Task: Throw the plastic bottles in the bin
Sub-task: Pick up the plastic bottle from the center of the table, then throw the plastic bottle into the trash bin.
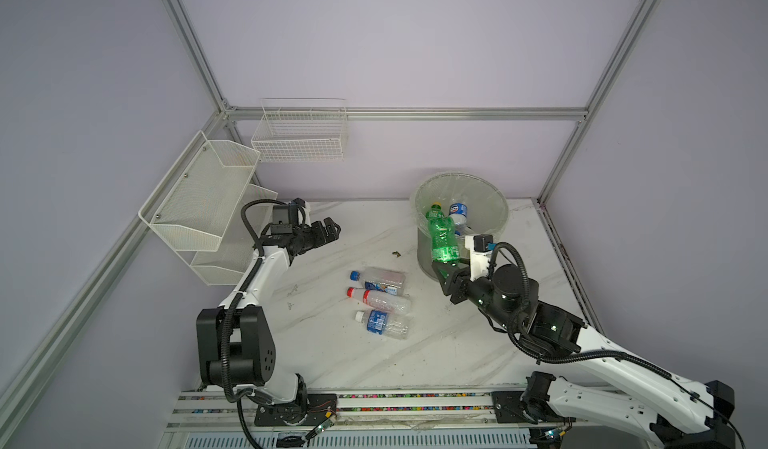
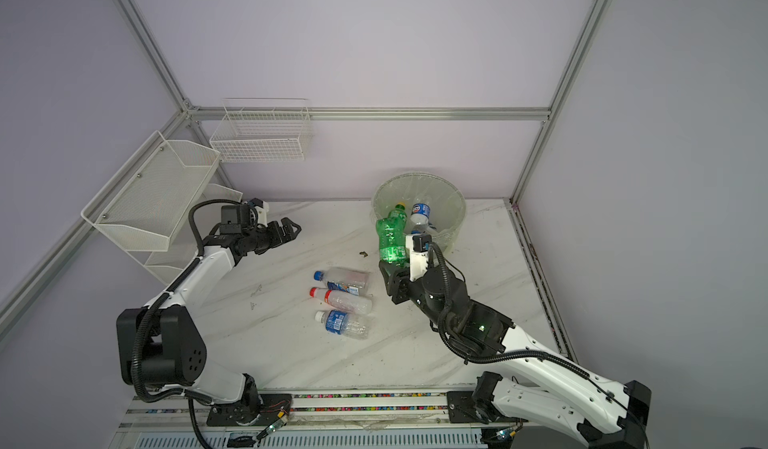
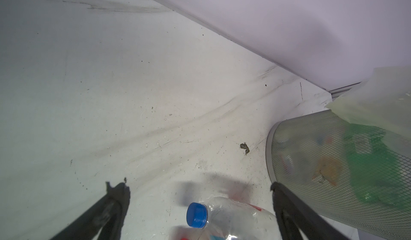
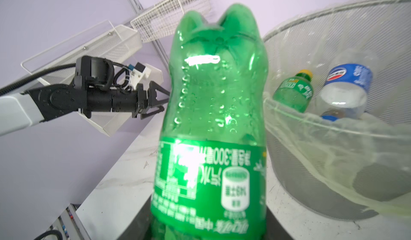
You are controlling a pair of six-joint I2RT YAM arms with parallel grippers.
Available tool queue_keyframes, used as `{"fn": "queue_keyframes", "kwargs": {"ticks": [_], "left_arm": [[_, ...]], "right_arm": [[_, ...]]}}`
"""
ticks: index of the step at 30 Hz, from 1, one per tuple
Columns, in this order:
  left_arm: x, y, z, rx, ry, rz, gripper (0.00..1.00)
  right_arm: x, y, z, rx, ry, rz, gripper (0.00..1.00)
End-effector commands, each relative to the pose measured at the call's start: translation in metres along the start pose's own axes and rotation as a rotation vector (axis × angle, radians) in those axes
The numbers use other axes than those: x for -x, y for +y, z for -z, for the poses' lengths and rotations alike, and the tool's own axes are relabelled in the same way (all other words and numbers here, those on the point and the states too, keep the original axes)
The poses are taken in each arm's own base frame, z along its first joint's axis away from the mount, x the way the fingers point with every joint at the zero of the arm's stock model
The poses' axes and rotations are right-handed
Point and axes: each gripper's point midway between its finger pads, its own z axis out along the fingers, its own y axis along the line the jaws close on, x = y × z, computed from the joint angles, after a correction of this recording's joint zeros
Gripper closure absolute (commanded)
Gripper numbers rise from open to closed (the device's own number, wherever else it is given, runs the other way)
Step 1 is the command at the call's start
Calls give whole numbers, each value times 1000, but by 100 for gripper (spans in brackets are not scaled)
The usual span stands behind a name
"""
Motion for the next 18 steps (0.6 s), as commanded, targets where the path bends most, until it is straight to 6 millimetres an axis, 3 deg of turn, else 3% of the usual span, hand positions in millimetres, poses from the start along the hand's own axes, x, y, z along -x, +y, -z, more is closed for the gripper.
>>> {"fn": "queue_keyframes", "kwargs": {"ticks": [1,18], "left_arm": [[-5,3,-2,-4,10,-1,0],[-10,9,-10,7,31,10,0]], "right_arm": [[20,-13,20,-64,-67,-33,65],[54,-41,94,-61,-274,-113,66]]}}
